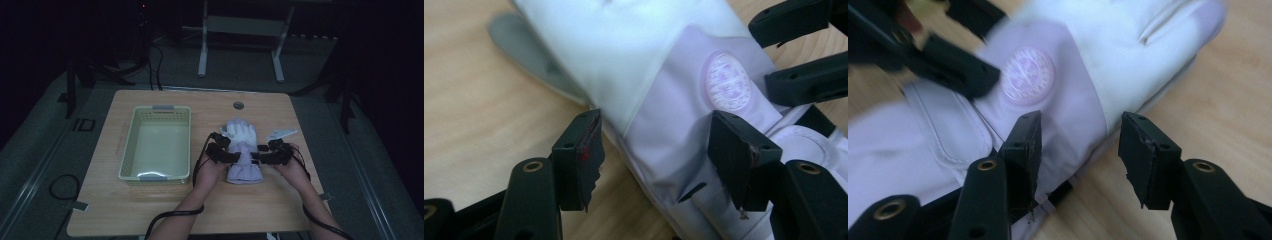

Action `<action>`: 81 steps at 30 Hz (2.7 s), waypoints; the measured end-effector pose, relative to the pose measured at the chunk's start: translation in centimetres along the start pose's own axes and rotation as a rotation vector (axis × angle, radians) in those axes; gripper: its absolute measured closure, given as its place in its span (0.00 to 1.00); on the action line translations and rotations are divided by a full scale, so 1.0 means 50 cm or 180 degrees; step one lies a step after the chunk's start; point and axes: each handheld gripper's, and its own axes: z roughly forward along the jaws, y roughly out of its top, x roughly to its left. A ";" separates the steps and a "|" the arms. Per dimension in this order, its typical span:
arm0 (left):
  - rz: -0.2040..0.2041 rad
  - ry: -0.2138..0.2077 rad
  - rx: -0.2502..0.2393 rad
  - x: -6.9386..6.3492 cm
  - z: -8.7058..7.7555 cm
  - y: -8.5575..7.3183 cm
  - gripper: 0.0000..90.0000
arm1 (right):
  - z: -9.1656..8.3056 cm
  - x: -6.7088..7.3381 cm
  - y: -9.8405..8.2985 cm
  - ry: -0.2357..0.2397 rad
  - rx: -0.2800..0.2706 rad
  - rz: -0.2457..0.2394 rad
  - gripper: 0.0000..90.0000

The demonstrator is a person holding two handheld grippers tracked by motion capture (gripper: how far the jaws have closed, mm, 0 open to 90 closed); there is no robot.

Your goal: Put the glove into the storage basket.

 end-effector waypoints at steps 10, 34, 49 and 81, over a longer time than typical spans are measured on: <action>-0.0469 -0.0213 0.0065 0.043 0.030 -0.020 0.20 | 0.033 -0.020 -0.009 0.0179 0.0175 0.0346 0.50; -0.0312 -0.0730 0.0242 0.029 0.013 0.021 0.80 | 0.018 -0.019 -0.004 0.0354 0.0105 0.0687 0.90; -0.0033 -0.0720 0.0184 0.008 -0.086 0.069 0.81 | -0.058 0.022 0.045 0.0250 -0.0188 0.0453 0.91; 0.0088 -0.0508 0.0213 0.141 -0.306 0.079 0.81 | -0.026 0.157 0.245 0.0410 -0.0325 0.0198 0.90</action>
